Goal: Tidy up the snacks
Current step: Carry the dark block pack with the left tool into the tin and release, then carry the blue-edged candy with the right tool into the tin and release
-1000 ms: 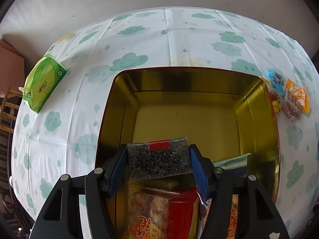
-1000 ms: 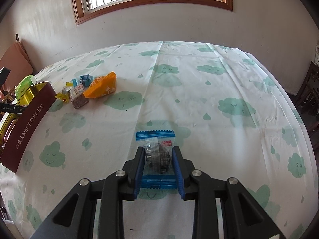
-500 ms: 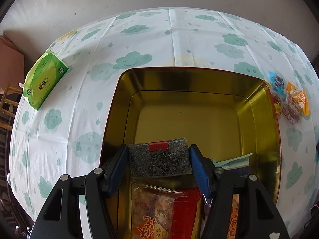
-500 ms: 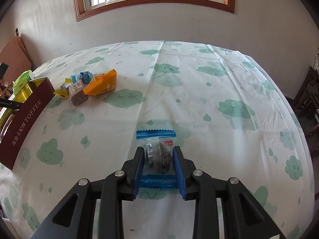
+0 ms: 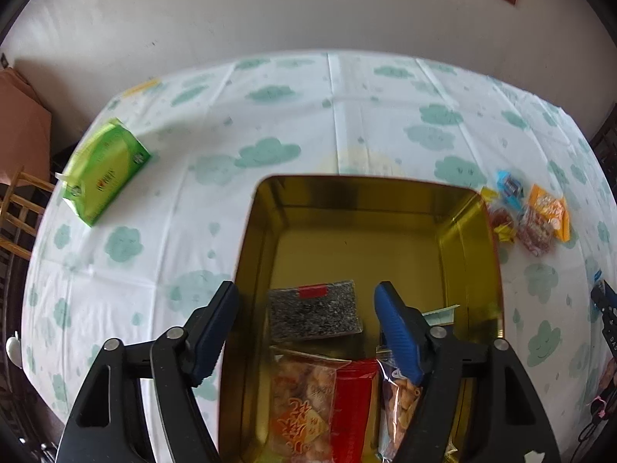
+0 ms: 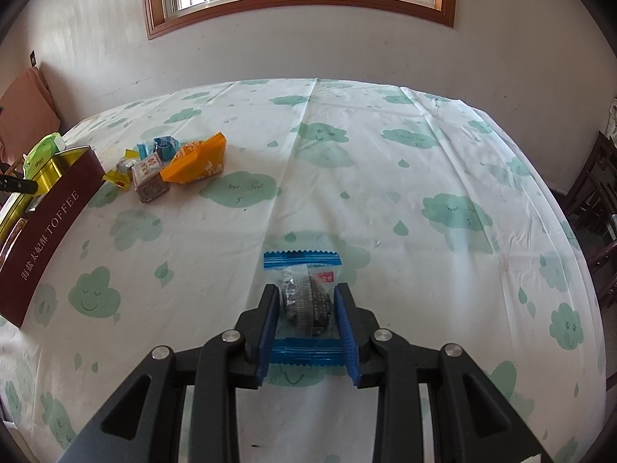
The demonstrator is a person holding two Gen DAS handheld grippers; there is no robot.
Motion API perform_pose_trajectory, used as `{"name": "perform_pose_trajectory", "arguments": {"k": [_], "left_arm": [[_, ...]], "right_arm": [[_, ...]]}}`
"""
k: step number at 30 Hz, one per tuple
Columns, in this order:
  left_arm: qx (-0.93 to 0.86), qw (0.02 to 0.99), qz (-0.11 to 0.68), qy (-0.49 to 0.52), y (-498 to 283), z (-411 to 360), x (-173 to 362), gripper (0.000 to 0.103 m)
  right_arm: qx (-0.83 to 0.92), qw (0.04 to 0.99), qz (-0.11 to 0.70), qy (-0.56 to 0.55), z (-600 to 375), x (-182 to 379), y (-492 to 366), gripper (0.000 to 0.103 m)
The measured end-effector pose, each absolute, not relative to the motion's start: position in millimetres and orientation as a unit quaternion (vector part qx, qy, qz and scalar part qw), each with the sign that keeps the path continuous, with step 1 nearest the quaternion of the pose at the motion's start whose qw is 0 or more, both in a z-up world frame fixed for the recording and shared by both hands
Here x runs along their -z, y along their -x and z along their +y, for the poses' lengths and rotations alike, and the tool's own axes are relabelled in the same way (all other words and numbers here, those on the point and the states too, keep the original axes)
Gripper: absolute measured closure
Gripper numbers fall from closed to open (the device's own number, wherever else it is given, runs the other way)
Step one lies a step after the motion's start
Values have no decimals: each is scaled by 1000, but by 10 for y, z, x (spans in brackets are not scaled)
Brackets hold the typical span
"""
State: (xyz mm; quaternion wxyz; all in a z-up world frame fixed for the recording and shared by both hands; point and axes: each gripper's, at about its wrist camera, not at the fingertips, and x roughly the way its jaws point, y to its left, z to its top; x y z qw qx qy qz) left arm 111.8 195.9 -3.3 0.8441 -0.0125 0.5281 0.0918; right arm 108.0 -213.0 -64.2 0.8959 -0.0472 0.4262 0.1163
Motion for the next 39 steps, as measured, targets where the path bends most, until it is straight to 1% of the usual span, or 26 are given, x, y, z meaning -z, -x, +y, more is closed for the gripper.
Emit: {"name": "perform_pose_trajectory", "arguments": {"k": [2,4,8,14,17,21,22,26,30,34,39], "left_arm": [[-107,851,514,7,-1046,1952,-24,30],[-117,856,504,2,-964,1932,-49,27],[-140,859,492,-12,-773,1855,-46,26],[-138,860,491,26,-521,1775,18,26],[-148,863,482,24,-453,1756,-1,26],[-165,867,470,32,-355,1753,-1,23],[-163,867,470,34,-339,1749,10,22],[-163,866,472,34,-305,1768,43,21],[-169,866,468,43,-265,1831,40,16],[-161,868,467,47,-242,1865,40,7],[-158,870,462,64,-182,1954,-8,6]], "right_arm": [[-116,896,426,47,-2129,643,-1081,72],[-116,896,426,48,-2126,643,-1080,72],[-115,896,426,50,-2126,644,-1079,72],[-106,897,427,47,-2111,644,-1080,72],[-90,897,430,45,-2087,638,-1084,72],[-74,897,434,38,-2073,634,-1085,72],[-70,897,435,36,-2072,632,-1087,72],[-56,895,441,36,-2042,624,-1094,74],[-49,896,440,39,-2015,587,-1086,75],[-50,900,432,34,-1947,464,-1063,75],[-84,903,421,29,-1664,240,-1017,75]]}}
